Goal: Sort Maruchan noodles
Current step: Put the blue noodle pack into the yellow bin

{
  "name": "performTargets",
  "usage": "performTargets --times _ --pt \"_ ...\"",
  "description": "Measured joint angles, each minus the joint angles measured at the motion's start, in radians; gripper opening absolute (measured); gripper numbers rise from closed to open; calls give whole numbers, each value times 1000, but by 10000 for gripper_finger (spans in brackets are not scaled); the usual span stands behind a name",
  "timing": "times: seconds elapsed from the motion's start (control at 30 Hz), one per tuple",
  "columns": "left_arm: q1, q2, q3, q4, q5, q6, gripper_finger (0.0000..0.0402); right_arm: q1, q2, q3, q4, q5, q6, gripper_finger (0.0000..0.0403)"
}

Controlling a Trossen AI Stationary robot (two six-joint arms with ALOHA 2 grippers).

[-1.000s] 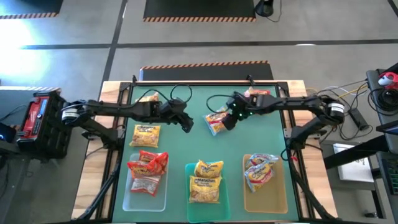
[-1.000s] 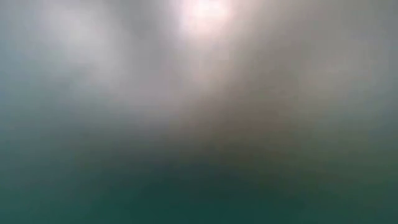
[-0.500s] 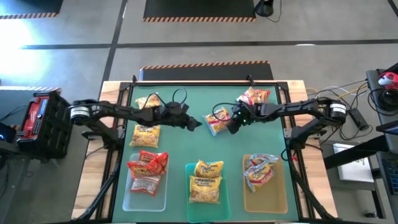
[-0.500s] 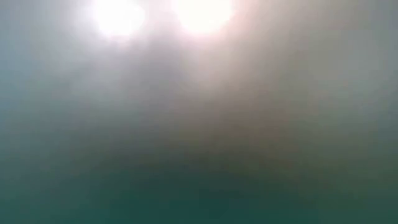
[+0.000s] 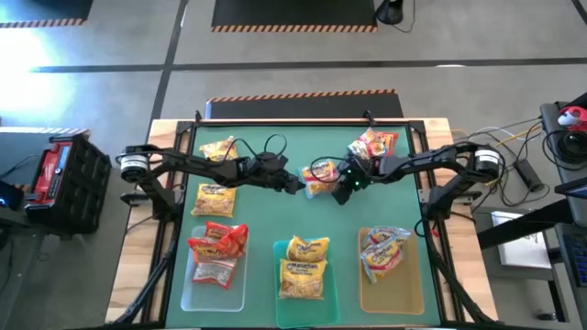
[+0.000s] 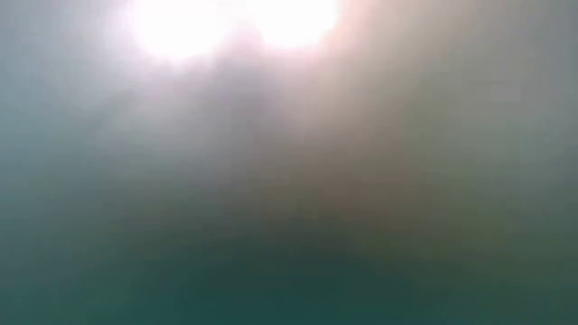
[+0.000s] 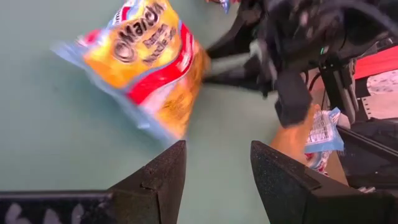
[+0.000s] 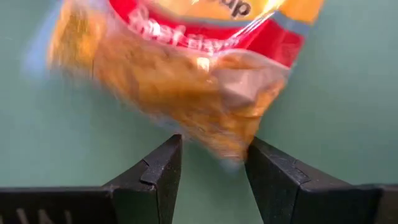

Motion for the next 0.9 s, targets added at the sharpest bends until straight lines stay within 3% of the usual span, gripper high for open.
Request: performTargets --times 0.17,0.3,0.37,0.9 --pt "0 3 3 -7 0 0 162 5 57 17 84 -142 -33 160" --pt "0 3 -1 -13 1 0 162 10 76 15 252 -347 -97 160" --pt "0 3 -1 -13 1 0 162 9 81 18 346 -390 -112 160" --pt "16 134 10 18 -74 -78 162 5 36 16 327 -378 -79 160"
